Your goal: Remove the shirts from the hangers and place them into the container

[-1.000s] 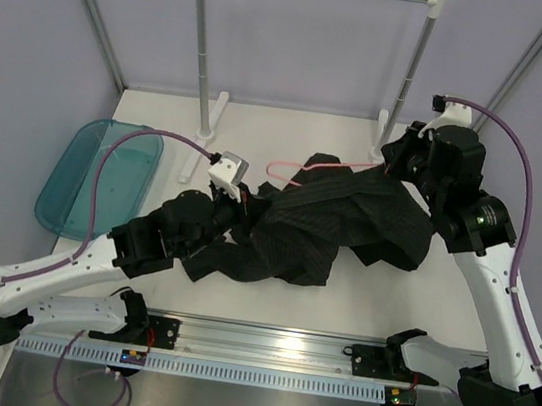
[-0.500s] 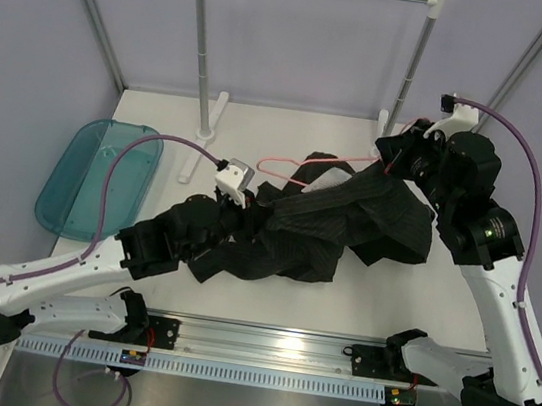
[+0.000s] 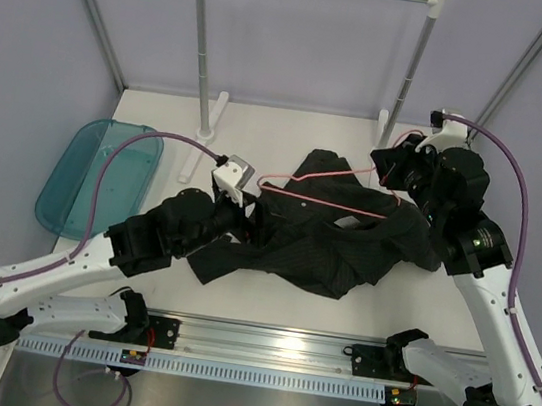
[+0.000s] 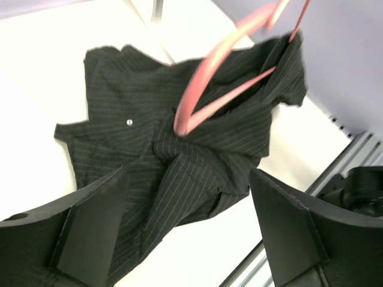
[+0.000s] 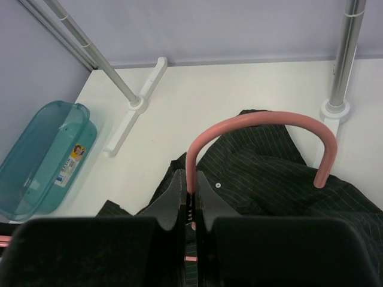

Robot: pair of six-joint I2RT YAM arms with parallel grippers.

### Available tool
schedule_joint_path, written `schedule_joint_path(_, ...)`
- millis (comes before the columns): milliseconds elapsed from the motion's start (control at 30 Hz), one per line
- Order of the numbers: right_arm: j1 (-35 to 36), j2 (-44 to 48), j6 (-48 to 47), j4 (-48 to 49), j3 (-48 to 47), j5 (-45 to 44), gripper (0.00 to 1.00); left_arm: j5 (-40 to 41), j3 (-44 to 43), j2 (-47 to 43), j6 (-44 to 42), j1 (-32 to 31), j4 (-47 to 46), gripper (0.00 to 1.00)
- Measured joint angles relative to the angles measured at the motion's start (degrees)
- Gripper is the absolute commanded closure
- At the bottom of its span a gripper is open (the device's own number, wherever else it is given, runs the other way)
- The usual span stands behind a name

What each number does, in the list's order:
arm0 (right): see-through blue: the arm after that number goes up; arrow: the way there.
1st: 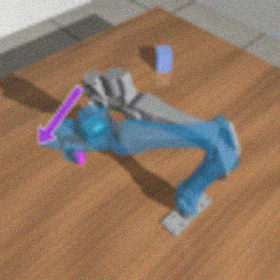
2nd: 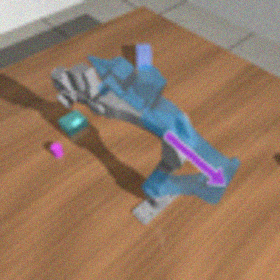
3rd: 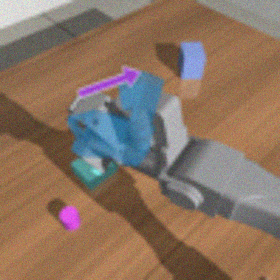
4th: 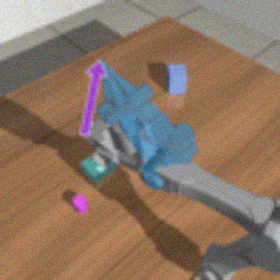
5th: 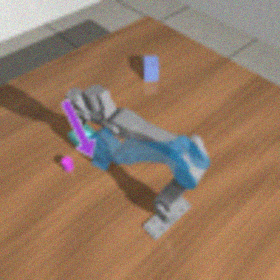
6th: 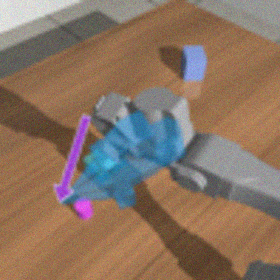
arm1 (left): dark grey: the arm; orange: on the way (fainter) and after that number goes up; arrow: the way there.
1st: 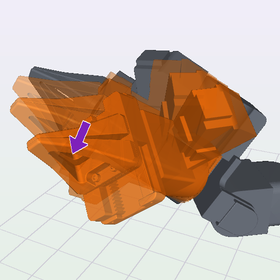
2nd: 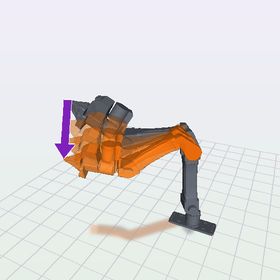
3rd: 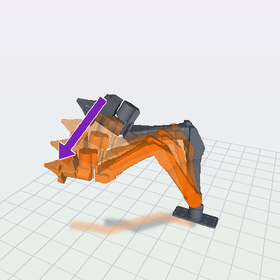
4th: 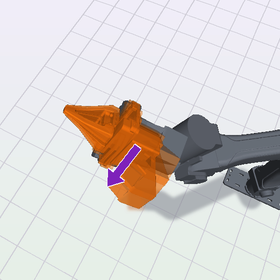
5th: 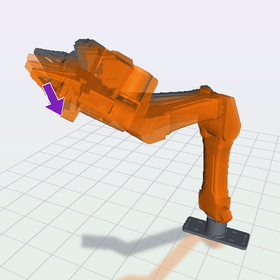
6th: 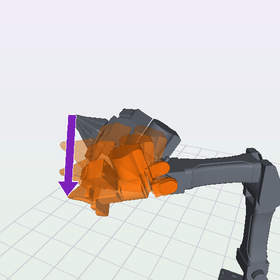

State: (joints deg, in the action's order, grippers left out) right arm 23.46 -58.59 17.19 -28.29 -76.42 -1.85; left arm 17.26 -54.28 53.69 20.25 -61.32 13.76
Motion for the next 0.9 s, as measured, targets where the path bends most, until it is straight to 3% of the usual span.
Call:
schedule_joint_path(367,0.0,0.5,-6.0,3.3,3.1,5.5,1.0,-0.5,-13.6,-4.7,-5.7,0.3,12.3,0.01)
schedule_joint_path(600,-0.2,-2.3,-8.7,5.3,2.8,12.1,1.0,-5.7,-22.3,1.5,-7.4,0.4,16.9,0.03)
schedule_joint_path(900,0.0,-5.1,-10.4,6.1,1.9,16.3,1.0,-12.1,-29.9,15.3,-7.8,0.4,23.3,0.13)
